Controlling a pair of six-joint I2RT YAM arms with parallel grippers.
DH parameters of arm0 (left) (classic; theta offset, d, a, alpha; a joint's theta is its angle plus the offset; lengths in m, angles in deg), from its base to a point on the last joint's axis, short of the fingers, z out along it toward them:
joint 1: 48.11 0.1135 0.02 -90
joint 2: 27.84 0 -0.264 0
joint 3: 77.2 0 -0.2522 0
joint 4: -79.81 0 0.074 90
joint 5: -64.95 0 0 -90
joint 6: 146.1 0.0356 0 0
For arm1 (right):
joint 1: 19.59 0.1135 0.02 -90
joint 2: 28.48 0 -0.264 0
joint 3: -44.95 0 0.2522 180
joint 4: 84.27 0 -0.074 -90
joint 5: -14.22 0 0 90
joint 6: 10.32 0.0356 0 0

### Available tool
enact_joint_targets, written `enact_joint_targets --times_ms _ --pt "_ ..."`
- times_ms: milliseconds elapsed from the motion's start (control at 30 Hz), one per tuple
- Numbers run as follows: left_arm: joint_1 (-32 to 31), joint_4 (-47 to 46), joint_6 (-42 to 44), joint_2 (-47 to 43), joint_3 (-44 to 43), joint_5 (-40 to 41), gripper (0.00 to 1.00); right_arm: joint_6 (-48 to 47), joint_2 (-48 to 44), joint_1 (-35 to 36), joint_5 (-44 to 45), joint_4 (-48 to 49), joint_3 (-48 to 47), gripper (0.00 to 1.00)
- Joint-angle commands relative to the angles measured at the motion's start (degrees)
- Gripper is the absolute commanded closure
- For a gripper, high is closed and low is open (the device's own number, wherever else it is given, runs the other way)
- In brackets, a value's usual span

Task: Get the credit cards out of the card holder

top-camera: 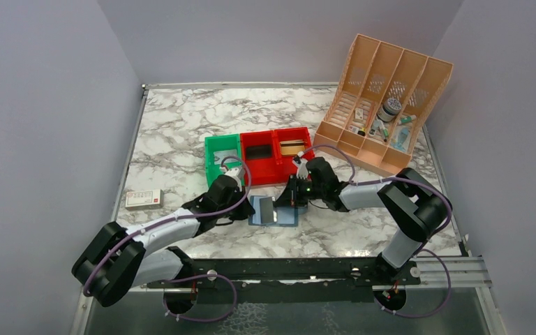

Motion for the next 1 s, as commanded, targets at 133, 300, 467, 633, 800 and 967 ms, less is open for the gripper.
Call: enact_joint_targets --times_ms 133,300,467,633,800,967 --pt "-0.1 0.4 -0.6 -7.1 -0.1 -0.9 0.73 -2.5 1.3 -0.2 -2.6 -0.5 -0.4 0.99" --pt "-0.2 -1.2 -1.0 -8.9 0.3 -2.9 0.61 -4.0 2.7 -0.2 -3.6 -1.7 -1.5 0.99" --pt "-0.9 -2.5 -1.4 -6.7 -0.4 -3.1 0.59 -4.9 2.2 -0.2 -2.5 -3.6 -2.2 0.99" --pt "-2.6 -4.5 -1.9 -2.3 -1.8 -2.8 0.59 -4.9 2.4 -0.2 -2.5 -3.5 -2.4 0.99" --pt "-4.1 -6.8 -1.3 2.5 -2.8 -1.9 0.59 -4.9 3.2 -0.2 -2.4 -4.3 -3.2 0.99" --pt "-4.4 -6.5 -0.9 9.5 -4.3 0.0 0.70 -5.2 2.5 -0.2 -2.1 -5.2 -3.3 0.99"
